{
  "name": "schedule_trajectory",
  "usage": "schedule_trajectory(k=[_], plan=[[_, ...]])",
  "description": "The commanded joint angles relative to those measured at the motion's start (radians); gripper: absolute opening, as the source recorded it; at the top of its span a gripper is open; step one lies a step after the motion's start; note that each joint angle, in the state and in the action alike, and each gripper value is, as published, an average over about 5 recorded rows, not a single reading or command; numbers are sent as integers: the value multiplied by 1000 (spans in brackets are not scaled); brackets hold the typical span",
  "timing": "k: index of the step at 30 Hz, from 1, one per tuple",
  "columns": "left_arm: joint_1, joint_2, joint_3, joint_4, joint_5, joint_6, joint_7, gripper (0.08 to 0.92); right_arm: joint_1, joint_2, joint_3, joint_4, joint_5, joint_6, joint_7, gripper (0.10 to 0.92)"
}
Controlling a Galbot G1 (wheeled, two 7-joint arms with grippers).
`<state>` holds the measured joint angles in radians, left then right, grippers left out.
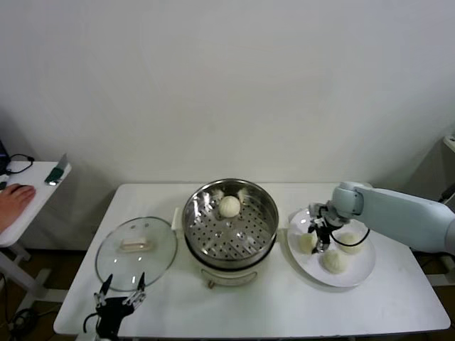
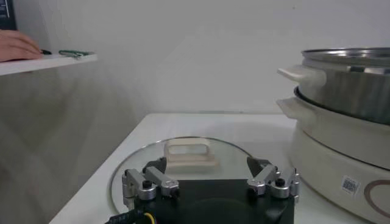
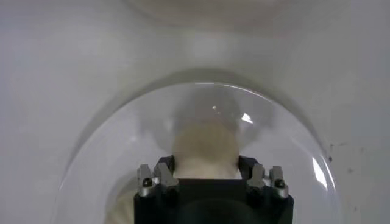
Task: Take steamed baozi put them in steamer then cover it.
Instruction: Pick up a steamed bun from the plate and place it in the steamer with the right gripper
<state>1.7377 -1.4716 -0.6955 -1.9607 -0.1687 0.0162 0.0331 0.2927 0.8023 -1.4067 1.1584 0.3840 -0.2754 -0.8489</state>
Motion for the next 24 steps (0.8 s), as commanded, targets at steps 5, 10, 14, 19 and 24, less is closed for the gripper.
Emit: schedule_trajectory(k=[5,10,14,19,24], plan=[[1,1,1,-3,2,-1,0,823,327,-13,-156,44,108,44,-74,654],[-2,3,4,-3,5,1,1,823,647,36,-331,78,234,57,-141,653],[-5,6,7,-3,7,2,2,823,837,106,-382,117,358,38,-167,653],[-12,11,12,-2,7,4,2,823,910,197,-326,233,506,-30,-123,653],[-18,12,18,-6,6,5,3,823,855,280,-241,393,603,-141,8,653]])
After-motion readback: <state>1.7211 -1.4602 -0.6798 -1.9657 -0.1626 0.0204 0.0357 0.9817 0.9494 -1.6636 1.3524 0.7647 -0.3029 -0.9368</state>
